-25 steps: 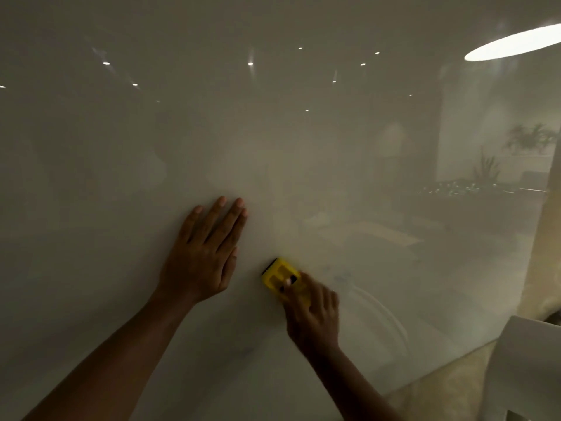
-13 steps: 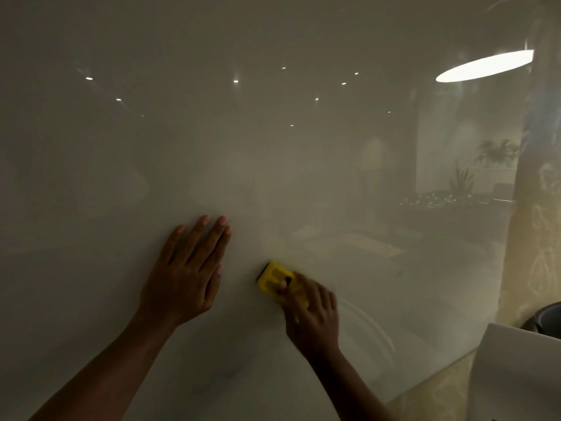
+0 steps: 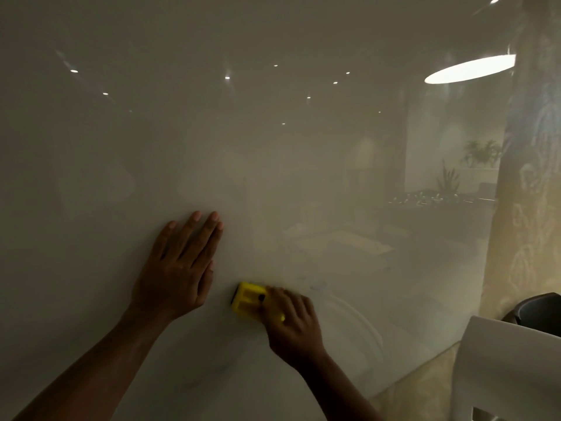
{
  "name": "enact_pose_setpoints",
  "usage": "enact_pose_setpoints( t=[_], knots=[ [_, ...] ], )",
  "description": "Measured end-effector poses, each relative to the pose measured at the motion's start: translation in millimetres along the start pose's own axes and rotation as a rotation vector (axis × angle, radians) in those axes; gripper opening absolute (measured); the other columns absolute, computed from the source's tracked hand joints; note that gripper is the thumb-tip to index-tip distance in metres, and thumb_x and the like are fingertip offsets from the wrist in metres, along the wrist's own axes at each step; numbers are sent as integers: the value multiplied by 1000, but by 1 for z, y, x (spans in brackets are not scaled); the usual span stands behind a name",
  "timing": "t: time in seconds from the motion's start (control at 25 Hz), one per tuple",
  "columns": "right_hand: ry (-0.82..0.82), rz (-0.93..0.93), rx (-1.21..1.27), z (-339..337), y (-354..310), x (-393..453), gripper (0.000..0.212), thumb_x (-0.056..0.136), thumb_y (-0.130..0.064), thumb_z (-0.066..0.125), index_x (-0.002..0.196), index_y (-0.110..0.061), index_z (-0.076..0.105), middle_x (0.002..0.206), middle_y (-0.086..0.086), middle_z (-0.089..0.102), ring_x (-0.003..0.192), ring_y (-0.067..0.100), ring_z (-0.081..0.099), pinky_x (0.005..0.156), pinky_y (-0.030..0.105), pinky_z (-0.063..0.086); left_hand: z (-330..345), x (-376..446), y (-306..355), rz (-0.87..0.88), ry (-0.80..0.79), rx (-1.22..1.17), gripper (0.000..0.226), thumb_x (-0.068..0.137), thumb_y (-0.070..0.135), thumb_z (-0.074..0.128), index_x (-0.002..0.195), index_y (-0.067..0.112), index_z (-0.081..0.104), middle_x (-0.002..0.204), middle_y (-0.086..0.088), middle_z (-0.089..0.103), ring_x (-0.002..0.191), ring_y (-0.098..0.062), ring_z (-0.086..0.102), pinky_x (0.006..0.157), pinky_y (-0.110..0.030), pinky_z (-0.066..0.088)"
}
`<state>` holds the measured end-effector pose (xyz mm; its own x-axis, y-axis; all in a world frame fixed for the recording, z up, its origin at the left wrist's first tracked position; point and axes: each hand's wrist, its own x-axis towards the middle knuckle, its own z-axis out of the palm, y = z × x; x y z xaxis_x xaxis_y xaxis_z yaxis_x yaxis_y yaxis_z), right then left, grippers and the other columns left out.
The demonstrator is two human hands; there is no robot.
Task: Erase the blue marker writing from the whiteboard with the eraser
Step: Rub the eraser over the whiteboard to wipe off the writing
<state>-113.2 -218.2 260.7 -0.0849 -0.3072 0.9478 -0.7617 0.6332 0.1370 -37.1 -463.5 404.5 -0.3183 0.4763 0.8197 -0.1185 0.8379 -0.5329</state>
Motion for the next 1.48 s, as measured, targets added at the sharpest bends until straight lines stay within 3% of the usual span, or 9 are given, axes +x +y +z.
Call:
enact_pose_setpoints(
  t=[0.16, 0.4, 0.56, 0.8, 0.92, 1.16, 1.24, 1.36, 1.48],
  knots=[
    [149, 336, 59, -2, -1, 28, 41, 94, -26, 77, 133, -23, 65, 134, 15, 63, 100, 35, 61, 80, 39, 46, -1, 0, 1, -3, 2, 10, 69, 106, 32, 36, 170, 8, 29, 180, -10, 23, 166, -33, 23, 134, -55, 15],
    [-159, -252, 64, 18, -23, -30, 41, 84, -20, 76, 121, -30, 65, 145, 12, 56, 113, 34, 66, 90, 41, 51, 1, 0, 1, 1, 11, 8, 70, 105, 32, 38, 170, 8, 29, 180, -10, 23, 166, -33, 23, 135, -55, 13],
    [-90, -196, 69, 11, -18, -14, 39, 81, -16, 79, 116, -29, 68, 143, 12, 59, 114, 35, 65, 94, 42, 50, 1, 0, 1, -1, 7, 4, 69, 106, 32, 37, 171, 9, 29, 180, -9, 23, 167, -33, 21, 135, -55, 13],
    [80, 155, 34, 0, -3, 28, 44, 92, -26, 83, 132, -28, 65, 132, 14, 68, 110, 32, 63, 85, 40, 45, 0, -1, 2, -13, -4, 12, 69, 106, 32, 36, 171, 9, 28, 180, -9, 22, 167, -33, 21, 135, -55, 14],
    [36, 98, 40, 13, -14, -1, 50, 92, -25, 82, 138, -29, 61, 136, 13, 64, 111, 34, 65, 87, 40, 46, 0, -1, 3, -12, 0, 19, 69, 106, 32, 37, 171, 9, 29, 180, -9, 24, 166, -33, 22, 134, -55, 15],
    [-105, -65, 64, 11, -10, -46, 44, 74, -15, 88, 114, -28, 76, 145, 12, 57, 111, 34, 68, 93, 42, 52, 0, 0, 3, -9, 15, 24, 69, 106, 32, 38, 170, 8, 30, 180, -10, 24, 166, -34, 24, 132, -57, 18],
    [-43, 44, -9, 3, 0, -22, 45, 74, -14, 88, 117, -26, 76, 141, 13, 61, 112, 36, 67, 93, 43, 51, -1, 0, 3, -11, 14, 18, 70, 105, 32, 38, 170, 8, 30, 179, -10, 25, 165, -35, 25, 132, -57, 18],
    [51, 394, 178, -4, -3, 28, 43, 90, -19, 79, 131, -22, 67, 137, 16, 61, 108, 36, 61, 84, 41, 46, -2, 1, 4, -13, 6, 27, 71, 104, 31, 40, 170, 8, 30, 179, -10, 25, 165, -35, 25, 132, -57, 19],
    [59, 89, 199, 20, -29, 19, 32, 94, -19, 71, 126, -26, 66, 142, 16, 55, 111, 36, 61, 87, 42, 47, -3, 1, 5, -16, 7, 7, 69, 105, 32, 38, 170, 7, 30, 179, -11, 26, 165, -35, 26, 132, -58, 18]
  ],
)
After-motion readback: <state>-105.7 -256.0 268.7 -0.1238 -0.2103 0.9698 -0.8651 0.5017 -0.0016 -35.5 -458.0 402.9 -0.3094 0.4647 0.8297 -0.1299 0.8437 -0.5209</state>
